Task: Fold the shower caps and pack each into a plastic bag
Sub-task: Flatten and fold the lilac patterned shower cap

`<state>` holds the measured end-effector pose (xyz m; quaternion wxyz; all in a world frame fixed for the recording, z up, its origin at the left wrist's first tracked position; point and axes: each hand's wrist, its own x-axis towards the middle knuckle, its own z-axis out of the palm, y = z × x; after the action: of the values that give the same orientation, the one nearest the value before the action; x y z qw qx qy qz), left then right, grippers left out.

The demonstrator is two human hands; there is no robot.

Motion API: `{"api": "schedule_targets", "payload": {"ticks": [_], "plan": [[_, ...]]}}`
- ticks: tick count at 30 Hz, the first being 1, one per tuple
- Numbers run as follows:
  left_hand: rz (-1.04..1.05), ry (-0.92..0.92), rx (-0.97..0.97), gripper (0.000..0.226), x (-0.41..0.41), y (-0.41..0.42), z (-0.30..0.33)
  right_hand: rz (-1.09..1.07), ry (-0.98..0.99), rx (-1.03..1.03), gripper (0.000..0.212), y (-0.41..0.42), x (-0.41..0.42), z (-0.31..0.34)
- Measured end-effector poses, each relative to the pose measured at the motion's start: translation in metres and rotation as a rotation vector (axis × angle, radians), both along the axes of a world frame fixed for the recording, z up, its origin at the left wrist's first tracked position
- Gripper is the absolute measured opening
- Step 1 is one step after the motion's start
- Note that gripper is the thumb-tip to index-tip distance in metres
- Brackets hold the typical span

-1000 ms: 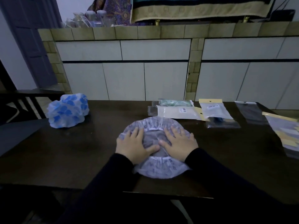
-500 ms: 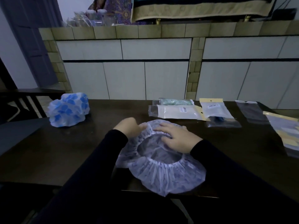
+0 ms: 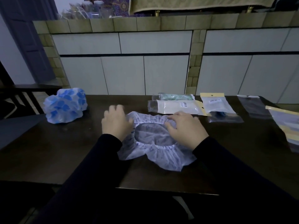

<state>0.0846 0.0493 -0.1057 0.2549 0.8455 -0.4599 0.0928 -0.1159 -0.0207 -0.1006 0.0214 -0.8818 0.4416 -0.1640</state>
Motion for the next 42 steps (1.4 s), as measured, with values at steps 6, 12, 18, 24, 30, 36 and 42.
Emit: {"api": "schedule_targets", "payload": {"ticks": [6,12,18,24,30,36,42], "plan": [[-0.394,-0.085,0.348,0.108,-0.032,0.022,-0.019,0.006,0.292,0.301,0.096,0.019,-0.002,-0.035],[-0.464,-0.037,0.52,0.123,-0.013,0.037,-0.026,0.138,0.305,0.284,0.092,0.003,-0.02,-0.03],[-0.483,-0.026,0.373,0.123,-0.021,0.05,-0.012,0.231,0.143,0.194,0.08,0.011,-0.036,-0.023],[-0.533,-0.002,0.47,0.124,-0.017,0.056,-0.021,0.202,0.266,0.284,0.069,0.005,-0.049,-0.024],[-0.526,-0.136,0.077,0.033,-0.022,0.064,0.007,0.198,-0.028,0.24,0.03,0.003,-0.075,-0.014],[-0.752,0.152,0.27,0.058,-0.035,0.068,-0.008,0.396,-0.114,0.377,0.03,0.012,-0.082,-0.007],[-0.772,0.512,0.418,0.06,-0.011,0.075,-0.004,0.437,0.028,0.324,0.054,-0.001,-0.09,-0.008]]}}
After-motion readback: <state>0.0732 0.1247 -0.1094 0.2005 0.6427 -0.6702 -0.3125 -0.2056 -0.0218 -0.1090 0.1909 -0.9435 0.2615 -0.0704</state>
